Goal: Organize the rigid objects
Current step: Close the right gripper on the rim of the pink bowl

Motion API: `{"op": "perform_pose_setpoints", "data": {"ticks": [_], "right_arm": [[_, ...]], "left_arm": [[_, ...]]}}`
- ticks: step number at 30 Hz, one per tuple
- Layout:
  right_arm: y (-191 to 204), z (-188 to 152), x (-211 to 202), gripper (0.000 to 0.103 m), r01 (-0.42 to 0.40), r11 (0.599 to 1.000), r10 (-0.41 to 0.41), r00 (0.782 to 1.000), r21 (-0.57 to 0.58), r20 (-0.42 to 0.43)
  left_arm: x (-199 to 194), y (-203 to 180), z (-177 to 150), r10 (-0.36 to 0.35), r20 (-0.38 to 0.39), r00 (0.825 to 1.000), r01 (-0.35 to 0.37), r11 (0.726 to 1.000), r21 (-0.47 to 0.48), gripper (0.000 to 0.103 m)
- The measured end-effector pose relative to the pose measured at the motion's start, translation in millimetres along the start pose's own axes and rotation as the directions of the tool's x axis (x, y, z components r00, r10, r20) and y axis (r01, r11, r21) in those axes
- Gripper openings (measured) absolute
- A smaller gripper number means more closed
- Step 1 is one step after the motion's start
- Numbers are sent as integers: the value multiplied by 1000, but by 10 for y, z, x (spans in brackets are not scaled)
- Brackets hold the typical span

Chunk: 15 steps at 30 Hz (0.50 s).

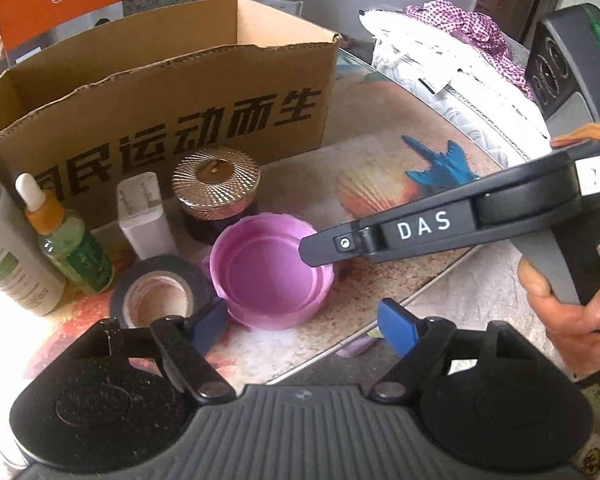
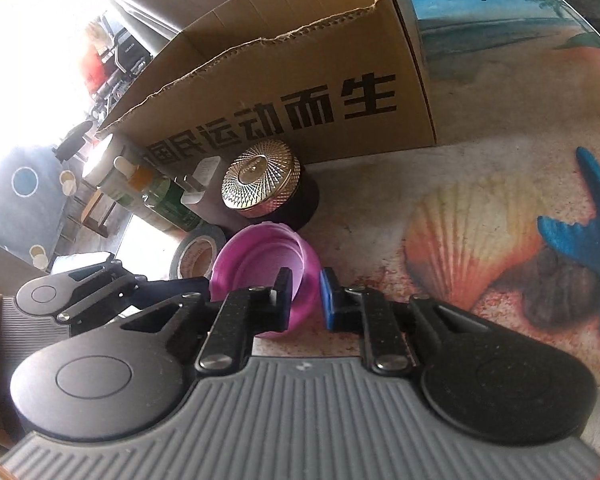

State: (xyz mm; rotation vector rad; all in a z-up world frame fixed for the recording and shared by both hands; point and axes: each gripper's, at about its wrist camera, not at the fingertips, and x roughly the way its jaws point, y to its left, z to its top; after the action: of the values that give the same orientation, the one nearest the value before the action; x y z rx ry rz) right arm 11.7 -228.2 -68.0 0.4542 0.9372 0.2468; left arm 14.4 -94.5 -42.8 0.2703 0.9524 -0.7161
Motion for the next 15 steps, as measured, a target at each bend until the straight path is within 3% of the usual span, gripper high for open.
{"op": "perform_pose_setpoints", "data": {"ticks": [15], "right_arm": [[-181, -34, -112, 13, 35, 999, -36, 999, 30, 21]], "left_arm": [[99, -172, 88, -43, 11, 999, 42, 998, 50, 82]]}}
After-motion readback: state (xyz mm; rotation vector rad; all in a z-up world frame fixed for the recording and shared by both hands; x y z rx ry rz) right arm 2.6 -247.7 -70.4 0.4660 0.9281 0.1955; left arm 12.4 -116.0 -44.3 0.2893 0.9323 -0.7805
